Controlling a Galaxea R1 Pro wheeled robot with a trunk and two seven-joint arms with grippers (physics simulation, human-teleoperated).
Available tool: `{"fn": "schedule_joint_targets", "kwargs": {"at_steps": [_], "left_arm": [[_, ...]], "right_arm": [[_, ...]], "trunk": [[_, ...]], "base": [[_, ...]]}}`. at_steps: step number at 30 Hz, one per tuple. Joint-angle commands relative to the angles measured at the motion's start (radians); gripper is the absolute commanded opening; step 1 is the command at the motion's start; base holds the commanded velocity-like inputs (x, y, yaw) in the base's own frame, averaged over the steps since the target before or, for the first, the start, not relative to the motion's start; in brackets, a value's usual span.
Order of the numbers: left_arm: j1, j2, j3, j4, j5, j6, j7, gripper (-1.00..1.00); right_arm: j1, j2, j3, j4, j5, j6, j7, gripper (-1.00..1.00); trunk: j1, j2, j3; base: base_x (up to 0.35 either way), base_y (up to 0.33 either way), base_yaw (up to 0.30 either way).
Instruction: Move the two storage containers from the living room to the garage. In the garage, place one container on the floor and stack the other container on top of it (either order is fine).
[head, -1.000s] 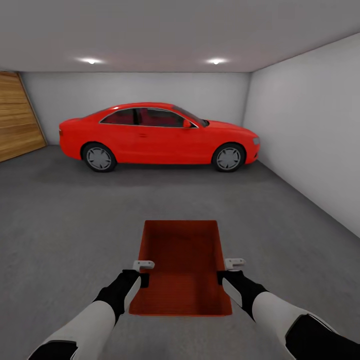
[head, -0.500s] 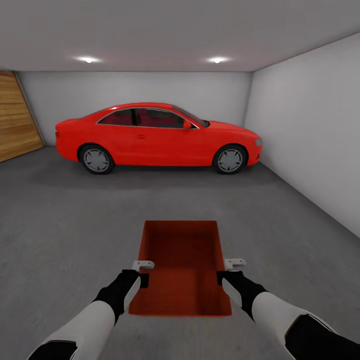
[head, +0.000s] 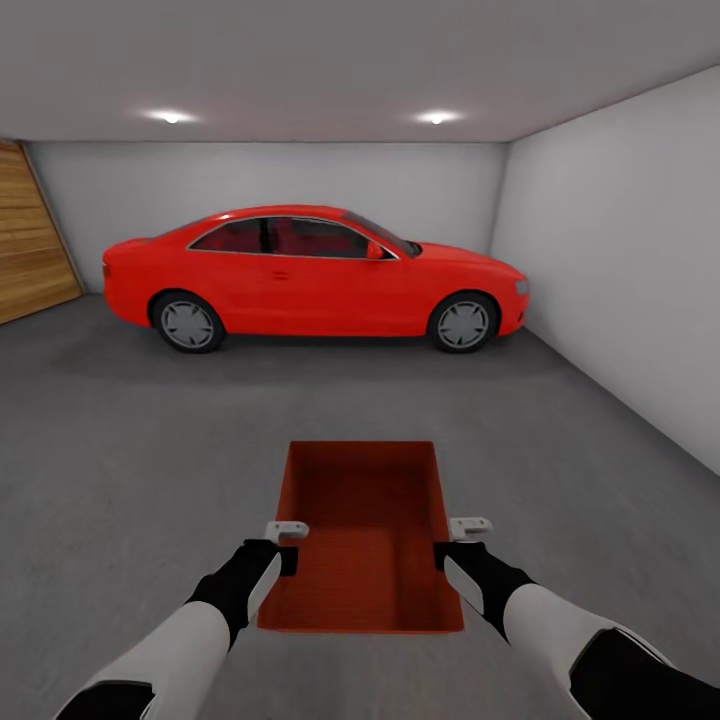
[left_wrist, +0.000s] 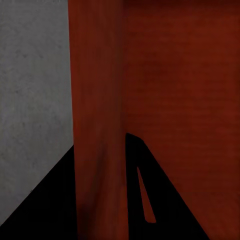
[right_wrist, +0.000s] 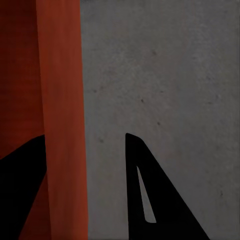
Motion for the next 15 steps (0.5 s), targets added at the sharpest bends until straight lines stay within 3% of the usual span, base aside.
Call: {"fn": "schedule_joint_targets", "kwargs": {"at_steps": [1,15], "left_arm": [[0.000,-0.004,-0.001,-0.001,0.005,0.005,0.005,-1.00],[0.000,-0.004,-0.001,-0.001,0.005,0.005,0.005,-1.00]], "right_arm": [[-0.001,0.005,-0.018,-0.039,-0.006,0.005,-0.005,-1.00],[-0.001,0.005,-0.018,-0.038,-0.006,0.005,-0.005,-1.00]], "trunk": [[0.001,-0.002,-0.002],[0.001,-0.002,-0.002]], "base": [[0.322,0.000,0.000],[0.322,0.000,0.000]]}}
